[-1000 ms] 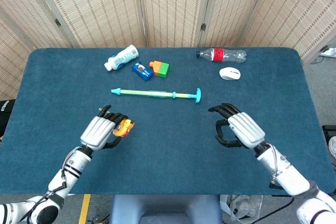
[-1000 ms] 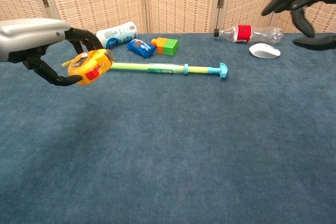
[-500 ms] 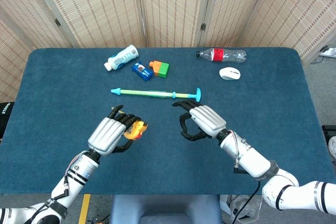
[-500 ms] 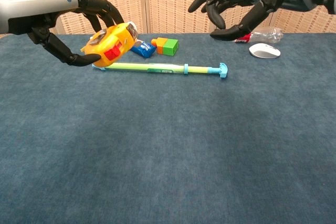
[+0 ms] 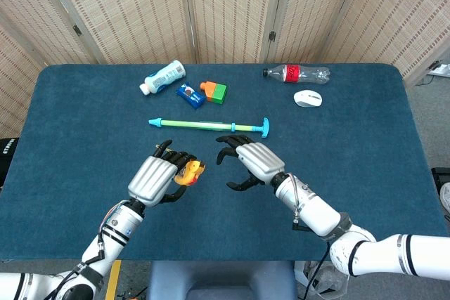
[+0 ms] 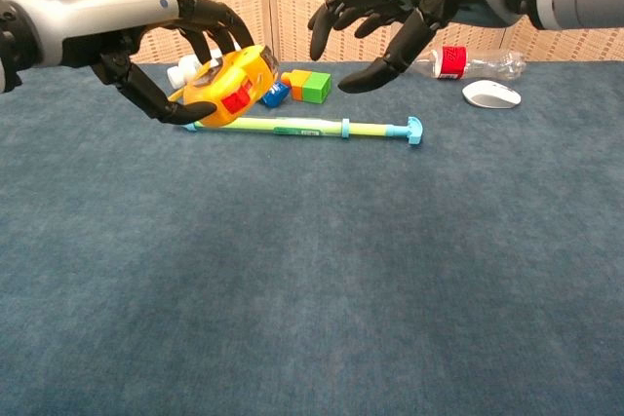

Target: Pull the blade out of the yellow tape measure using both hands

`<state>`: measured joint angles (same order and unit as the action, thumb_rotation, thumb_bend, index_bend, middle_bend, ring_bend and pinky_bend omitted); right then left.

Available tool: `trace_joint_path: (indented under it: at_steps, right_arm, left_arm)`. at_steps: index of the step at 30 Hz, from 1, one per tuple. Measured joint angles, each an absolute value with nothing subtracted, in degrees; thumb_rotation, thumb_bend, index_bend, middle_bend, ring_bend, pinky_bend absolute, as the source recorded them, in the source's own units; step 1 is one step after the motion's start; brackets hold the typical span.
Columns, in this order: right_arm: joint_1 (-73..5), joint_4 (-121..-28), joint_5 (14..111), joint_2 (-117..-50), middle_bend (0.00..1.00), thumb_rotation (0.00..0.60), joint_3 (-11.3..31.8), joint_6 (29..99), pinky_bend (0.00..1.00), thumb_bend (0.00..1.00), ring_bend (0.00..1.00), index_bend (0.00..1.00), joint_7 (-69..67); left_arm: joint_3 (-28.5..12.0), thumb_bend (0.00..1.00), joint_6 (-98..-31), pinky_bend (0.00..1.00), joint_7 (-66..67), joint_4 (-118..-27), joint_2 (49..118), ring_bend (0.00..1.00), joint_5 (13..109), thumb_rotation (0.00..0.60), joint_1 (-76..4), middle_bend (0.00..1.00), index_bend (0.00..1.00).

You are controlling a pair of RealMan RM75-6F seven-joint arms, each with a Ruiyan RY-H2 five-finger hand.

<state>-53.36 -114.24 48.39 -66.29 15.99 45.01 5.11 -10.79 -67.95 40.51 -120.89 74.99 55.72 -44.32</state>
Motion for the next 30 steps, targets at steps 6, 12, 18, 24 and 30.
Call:
trace_joint_path:
  at_steps: [6,12,18,24,30]
  right_arm:
    - [-54.01,-113.55,47.86,-66.99,0.10,0.600,15.83,45.41,0.05,0.26,0.05,0.31,4.99]
    - [-55.50,-112.36,46.11,-68.77,0.10,0.600,15.96,45.69,0.05,0.25,0.05,0.31,5.25]
    - [-56.37,-112.05,45.15,-69.60,0.10,0.600,15.96,45.77,0.05,0.25,0.06,0.33,5.18]
    - [-56.97,-111.90,44.54,-70.09,0.10,0.600,15.57,45.49,0.05,0.26,0.06,0.35,5.21]
    - [-57.47,-111.53,44.24,-70.51,0.11,0.600,15.30,45.33,0.05,0.25,0.06,0.36,5.18]
  left_arm:
    - [-10.10,0.44,-68.56,0.10,40.47,-120.83,75.50,0.41,56.02,0.600,-44.47,0.54,0.47]
    - [-10.01,0.44,-69.68,0.10,40.75,-121.46,76.12,0.41,56.43,0.600,-44.69,0.54,0.47]
    - [-9.90,0.44,-70.00,0.10,40.90,-121.71,76.42,0.41,56.18,0.600,-45.02,0.54,0.47]
    - [-9.93,0.44,-70.20,0.09,40.84,-121.84,76.65,0.41,56.20,0.600,-45.35,0.54,0.47]
    - [-9.68,0.44,-70.10,0.09,40.86,-121.65,77.00,0.41,55.91,0.600,-45.65,0.54,0.47]
